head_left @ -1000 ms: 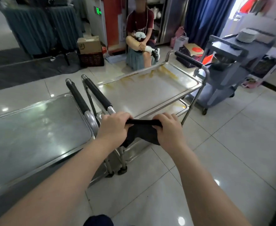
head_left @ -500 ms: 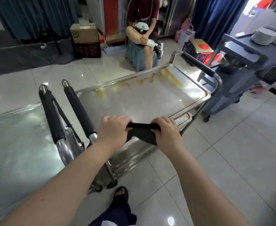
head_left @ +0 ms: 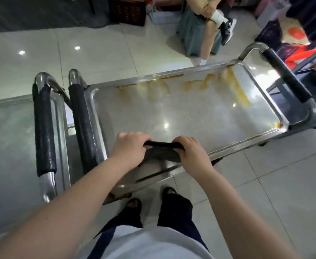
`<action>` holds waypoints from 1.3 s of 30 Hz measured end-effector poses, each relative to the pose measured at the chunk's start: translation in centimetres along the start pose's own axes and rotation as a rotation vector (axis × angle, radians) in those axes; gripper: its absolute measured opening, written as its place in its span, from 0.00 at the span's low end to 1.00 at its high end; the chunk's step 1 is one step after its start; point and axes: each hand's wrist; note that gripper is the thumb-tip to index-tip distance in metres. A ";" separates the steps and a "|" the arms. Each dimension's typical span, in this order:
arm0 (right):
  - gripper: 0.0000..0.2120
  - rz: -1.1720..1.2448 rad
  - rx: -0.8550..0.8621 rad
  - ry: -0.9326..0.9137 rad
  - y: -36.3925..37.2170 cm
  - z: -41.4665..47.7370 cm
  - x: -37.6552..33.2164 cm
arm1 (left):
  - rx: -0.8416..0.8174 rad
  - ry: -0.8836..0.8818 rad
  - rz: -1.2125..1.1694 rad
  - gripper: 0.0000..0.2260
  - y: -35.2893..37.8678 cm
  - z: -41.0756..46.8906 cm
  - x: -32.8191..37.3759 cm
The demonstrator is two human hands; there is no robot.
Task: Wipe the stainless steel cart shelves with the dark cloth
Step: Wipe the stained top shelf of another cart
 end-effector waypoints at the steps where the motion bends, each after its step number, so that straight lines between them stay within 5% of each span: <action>1: 0.09 0.012 -0.026 -0.022 0.1 0.9 0.6 | 0.004 -0.036 0.004 0.10 0.2 0.4 0.1; 11: 0.09 0.021 -0.303 -0.380 0.0 6.2 4.5 | 0.096 -0.439 -0.292 0.19 3.5 -1.7 1.5; 18: 0.09 0.099 -0.423 -0.473 -2.2 6.1 4.1 | 0.100 -0.583 -0.451 0.08 1.8 -3.7 2.9; 27: 0.21 -0.119 -0.250 -0.385 6.3 8.5 3.8 | 0.265 -0.522 -0.194 0.20 7.3 1.2 -3.8; 31: 0.26 -0.342 -0.326 -0.553 9.4 6.4 2.6 | 0.266 -0.595 0.017 0.26 7.2 2.9 -6.8; 35: 0.31 -0.541 -0.314 -0.527 11.5 6.4 1.2 | 0.272 -0.742 0.191 0.24 7.5 3.4 -9.8; 39: 0.32 -0.560 -0.256 -0.498 12.6 5.2 1.8 | 0.285 -0.704 0.210 0.24 8.9 2.5 -11.2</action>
Point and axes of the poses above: each hand's wrist, its own z-axis towards the middle knuckle, its own y-axis out of the palm, x = y × z, and after that the axes turned 13 degrees about -z, right-handed
